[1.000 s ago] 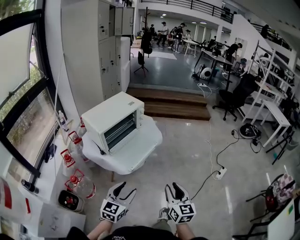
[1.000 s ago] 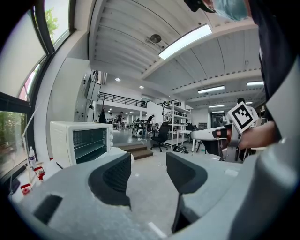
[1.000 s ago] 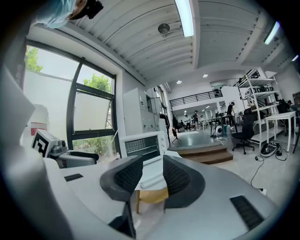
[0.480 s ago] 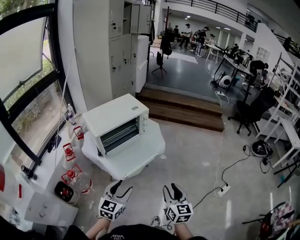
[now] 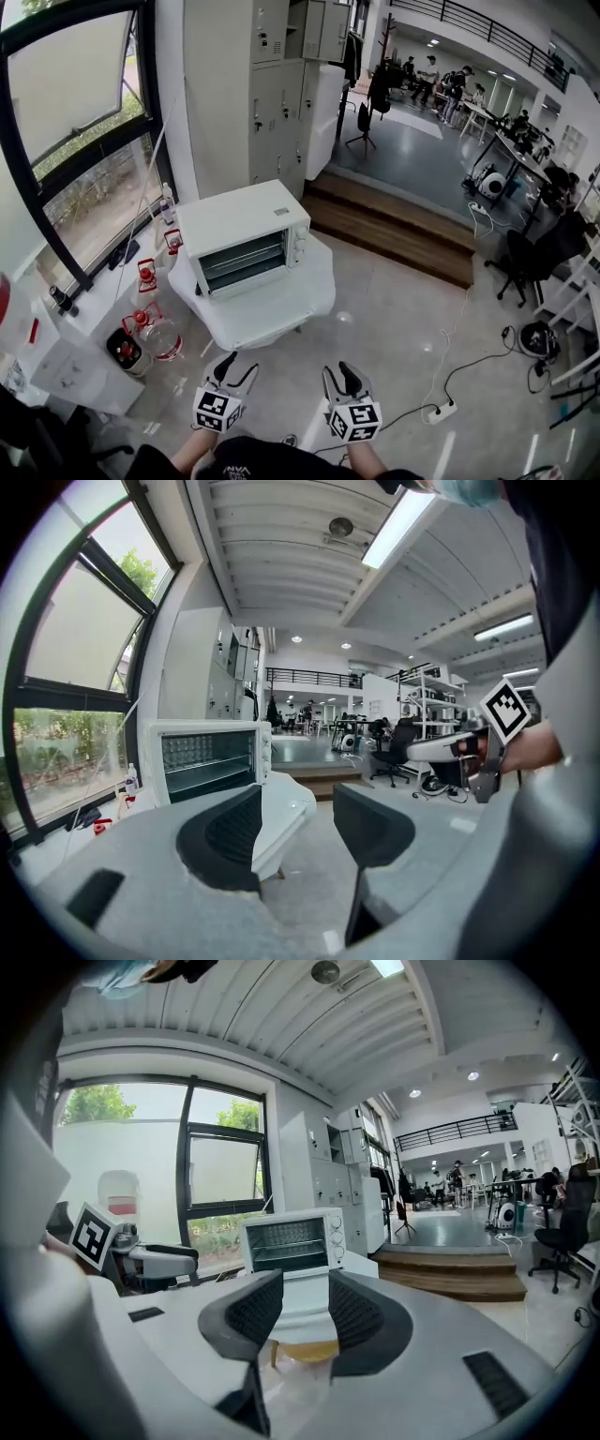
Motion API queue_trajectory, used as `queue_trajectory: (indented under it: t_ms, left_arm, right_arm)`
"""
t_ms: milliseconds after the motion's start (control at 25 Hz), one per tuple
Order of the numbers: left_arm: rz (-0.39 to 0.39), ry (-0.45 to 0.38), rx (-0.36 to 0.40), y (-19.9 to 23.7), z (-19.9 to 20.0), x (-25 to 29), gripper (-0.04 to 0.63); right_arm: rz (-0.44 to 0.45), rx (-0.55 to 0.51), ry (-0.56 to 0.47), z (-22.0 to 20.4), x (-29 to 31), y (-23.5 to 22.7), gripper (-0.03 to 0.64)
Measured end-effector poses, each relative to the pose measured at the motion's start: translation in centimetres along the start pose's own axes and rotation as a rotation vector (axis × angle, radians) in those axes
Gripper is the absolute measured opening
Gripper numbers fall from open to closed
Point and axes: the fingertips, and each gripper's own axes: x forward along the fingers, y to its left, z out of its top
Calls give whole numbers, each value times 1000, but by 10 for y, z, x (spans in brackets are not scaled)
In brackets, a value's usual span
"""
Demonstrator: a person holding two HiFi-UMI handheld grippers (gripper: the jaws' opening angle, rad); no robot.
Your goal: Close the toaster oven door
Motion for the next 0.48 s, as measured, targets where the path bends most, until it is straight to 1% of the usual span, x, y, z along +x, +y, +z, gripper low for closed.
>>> queue_trajectory:
  t_ms: [120, 280, 480]
  left_arm:
    - [45, 12, -2, 1, -1, 2, 233]
    - [87, 35, -7, 4, -4, 4, 233]
    - [97, 47, -9, 11, -4, 17, 233]
  right_arm:
    - [34, -11, 5, 1, 9, -10, 137]
    - [74, -3, 14, 0, 19, -14, 137]
    - [93, 5, 25, 0, 38, -18, 137]
